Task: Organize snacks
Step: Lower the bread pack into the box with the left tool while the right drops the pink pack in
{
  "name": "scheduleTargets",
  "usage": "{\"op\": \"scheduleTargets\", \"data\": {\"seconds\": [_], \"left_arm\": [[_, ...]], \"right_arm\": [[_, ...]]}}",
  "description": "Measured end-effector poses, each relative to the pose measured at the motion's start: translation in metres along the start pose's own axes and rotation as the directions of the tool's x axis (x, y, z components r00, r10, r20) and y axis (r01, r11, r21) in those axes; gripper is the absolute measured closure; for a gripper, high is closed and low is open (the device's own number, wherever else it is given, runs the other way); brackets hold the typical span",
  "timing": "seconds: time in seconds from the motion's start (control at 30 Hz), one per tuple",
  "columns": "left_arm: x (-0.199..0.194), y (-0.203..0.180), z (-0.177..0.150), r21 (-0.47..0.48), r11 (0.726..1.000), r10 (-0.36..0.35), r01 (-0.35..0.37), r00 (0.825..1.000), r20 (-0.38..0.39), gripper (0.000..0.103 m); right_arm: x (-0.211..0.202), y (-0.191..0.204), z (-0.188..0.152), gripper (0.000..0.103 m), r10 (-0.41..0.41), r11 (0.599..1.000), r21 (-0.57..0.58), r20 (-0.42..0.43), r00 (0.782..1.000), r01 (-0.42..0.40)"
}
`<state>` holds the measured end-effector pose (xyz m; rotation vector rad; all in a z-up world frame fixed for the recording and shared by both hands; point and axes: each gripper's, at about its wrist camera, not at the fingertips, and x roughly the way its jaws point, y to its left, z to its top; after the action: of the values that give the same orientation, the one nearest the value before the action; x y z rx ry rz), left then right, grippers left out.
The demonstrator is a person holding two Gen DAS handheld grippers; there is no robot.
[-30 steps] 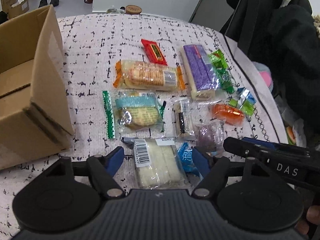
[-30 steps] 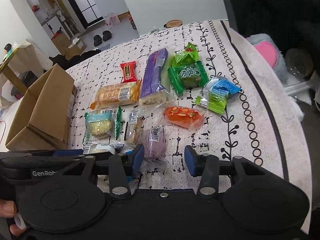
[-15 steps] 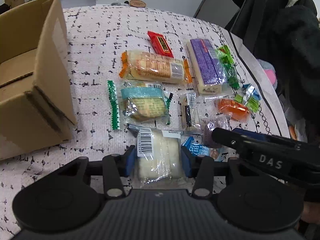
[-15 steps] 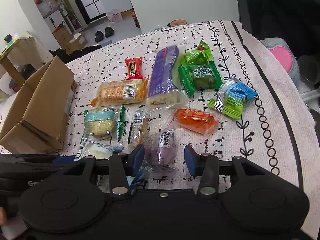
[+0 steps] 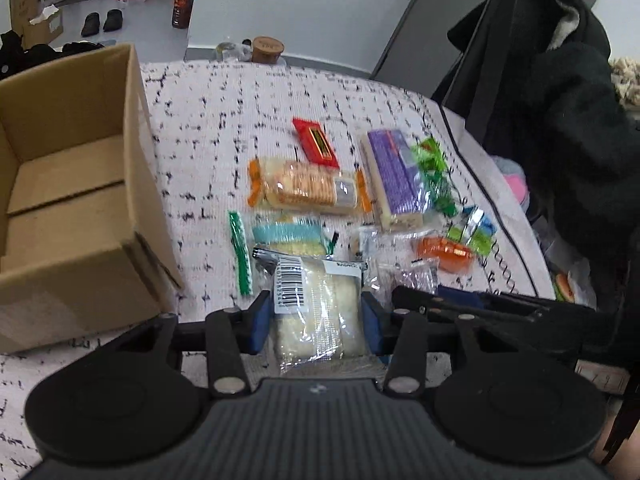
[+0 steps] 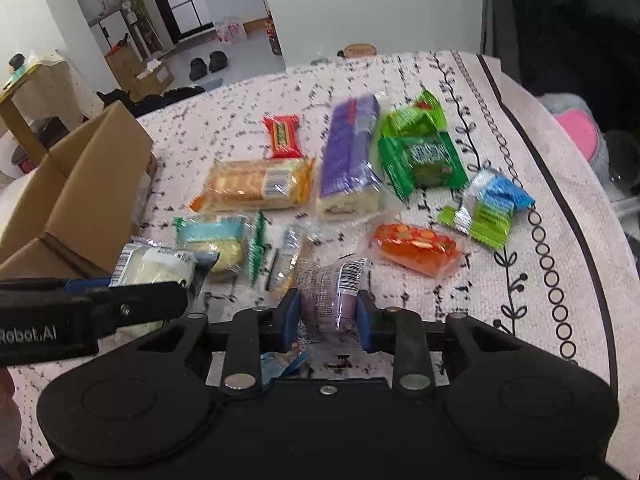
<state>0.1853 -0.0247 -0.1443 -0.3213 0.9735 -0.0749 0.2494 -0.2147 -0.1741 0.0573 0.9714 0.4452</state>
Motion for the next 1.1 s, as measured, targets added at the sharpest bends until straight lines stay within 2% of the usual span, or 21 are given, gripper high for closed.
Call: {"op": "scheduleTargets", "data": {"seconds": [0.37,0.87,1.1], "left_arm": [[-0.035,0.001,0.021,0.014,1.0,-0.005,0.004,0.997,0.079,0.058],[-0.072,0.023,0.04,-0.018,0.998,0.062,-0.059,0.984,0.17,0.058],[-0.09,0.046,0.046,-0.062,0.99,0.136,-0.126,0.969,0.204,0.058]], "right_arm": [[-0.02,0.021,0.017,0.075,0.05,0.999,-0.024,0.077,0.996,-0.048],[-0.034,0.054,0.044,0.075,0.135,0.989,-0.09,0.173,0.976,-0.121],[-0.035,0.074,0.054,0.075,0.177,0.981,-0.118,0.194,0.965,-0.157]]}}
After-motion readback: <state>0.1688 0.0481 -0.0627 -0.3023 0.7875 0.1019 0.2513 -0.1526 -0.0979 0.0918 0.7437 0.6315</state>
